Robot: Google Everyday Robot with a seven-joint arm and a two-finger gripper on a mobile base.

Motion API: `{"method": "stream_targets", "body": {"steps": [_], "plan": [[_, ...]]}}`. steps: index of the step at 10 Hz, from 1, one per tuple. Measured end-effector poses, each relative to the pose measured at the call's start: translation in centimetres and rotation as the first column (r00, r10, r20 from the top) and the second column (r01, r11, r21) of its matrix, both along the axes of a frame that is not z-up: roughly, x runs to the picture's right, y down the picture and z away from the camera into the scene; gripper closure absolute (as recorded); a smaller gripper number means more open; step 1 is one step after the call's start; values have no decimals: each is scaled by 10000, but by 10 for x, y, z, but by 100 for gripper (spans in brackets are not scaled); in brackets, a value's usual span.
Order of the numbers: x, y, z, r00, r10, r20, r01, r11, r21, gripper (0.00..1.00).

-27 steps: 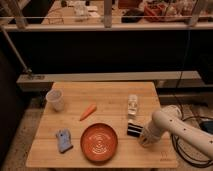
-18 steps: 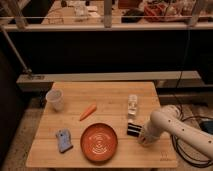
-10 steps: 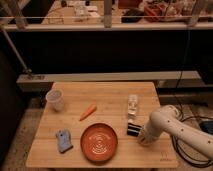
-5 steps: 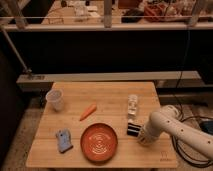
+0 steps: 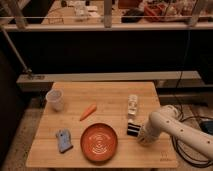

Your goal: Push the eraser across the table

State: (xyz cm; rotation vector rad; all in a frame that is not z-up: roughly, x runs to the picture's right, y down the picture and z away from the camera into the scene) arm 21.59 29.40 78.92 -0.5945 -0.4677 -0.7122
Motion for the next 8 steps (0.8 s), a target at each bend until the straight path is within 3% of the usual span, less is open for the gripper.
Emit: {"method": "stream_targets", "body": {"steps": [8], "plan": [[-2, -2, 3, 9993, -276, 244, 272, 9995, 157, 98]]}}
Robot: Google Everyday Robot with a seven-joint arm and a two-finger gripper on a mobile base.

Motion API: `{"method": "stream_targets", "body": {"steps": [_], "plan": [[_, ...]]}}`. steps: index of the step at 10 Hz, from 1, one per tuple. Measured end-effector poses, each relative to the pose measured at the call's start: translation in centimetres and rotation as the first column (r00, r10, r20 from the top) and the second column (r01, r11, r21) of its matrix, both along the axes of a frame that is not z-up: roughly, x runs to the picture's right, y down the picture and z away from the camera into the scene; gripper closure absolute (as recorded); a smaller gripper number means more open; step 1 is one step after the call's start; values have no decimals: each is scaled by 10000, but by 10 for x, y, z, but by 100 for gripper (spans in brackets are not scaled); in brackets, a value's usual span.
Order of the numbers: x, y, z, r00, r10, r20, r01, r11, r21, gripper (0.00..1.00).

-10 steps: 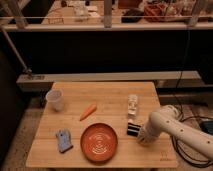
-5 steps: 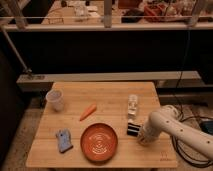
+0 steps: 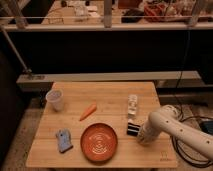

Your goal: Push the eraser across the table

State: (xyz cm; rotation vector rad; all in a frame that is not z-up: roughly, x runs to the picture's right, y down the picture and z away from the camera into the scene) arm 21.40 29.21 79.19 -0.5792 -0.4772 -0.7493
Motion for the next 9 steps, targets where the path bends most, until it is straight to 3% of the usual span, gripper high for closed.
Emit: {"method": "stream_targets", "body": {"steps": [9], "plan": [[-1, -1, 0, 9998, -158, 132, 157, 9999, 72, 98]]}}
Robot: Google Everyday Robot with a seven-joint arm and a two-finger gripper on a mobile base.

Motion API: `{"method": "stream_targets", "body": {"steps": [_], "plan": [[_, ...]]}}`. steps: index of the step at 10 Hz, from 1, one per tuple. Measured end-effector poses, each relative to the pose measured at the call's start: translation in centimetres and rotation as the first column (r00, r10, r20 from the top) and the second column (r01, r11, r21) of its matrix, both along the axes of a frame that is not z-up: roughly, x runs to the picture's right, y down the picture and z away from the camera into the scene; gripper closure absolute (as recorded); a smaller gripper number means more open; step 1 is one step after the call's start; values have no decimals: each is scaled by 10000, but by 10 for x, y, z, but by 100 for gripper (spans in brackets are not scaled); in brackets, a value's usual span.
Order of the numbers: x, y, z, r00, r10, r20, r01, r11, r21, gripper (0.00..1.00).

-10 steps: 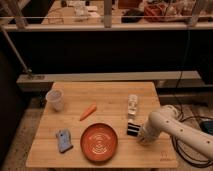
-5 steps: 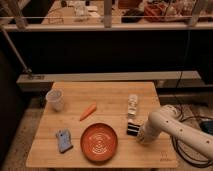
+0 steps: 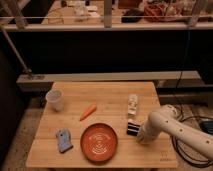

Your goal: Push the eraser across the table

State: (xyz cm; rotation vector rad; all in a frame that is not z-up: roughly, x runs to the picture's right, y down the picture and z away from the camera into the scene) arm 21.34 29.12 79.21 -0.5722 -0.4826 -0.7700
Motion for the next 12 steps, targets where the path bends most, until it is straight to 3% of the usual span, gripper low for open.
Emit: {"method": "stream_targets", "body": {"steps": [12], "plan": [[0, -2, 1, 9997, -214, 149, 213, 9997, 70, 98]]}}
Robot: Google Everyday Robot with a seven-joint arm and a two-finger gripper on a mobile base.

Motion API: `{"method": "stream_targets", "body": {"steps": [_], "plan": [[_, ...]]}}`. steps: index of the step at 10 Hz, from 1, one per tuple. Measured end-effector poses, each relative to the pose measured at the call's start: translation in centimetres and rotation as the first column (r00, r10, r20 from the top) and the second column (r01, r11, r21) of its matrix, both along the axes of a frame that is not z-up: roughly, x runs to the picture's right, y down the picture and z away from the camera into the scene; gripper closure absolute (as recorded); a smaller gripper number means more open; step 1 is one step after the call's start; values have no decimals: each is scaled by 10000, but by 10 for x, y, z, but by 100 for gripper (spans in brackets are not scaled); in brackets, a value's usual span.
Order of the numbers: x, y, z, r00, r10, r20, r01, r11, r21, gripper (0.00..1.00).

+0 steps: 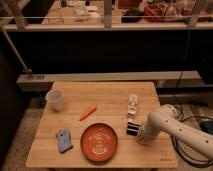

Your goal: Push the eraser across the table

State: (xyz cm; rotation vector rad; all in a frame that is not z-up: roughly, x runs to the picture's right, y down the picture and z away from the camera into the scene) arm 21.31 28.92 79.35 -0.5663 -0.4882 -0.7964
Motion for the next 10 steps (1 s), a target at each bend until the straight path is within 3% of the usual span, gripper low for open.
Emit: {"method": "stream_targets", "body": {"steps": [10], "plan": [[2, -3, 4, 9994, -293, 168, 291, 9995, 108, 98]]}}
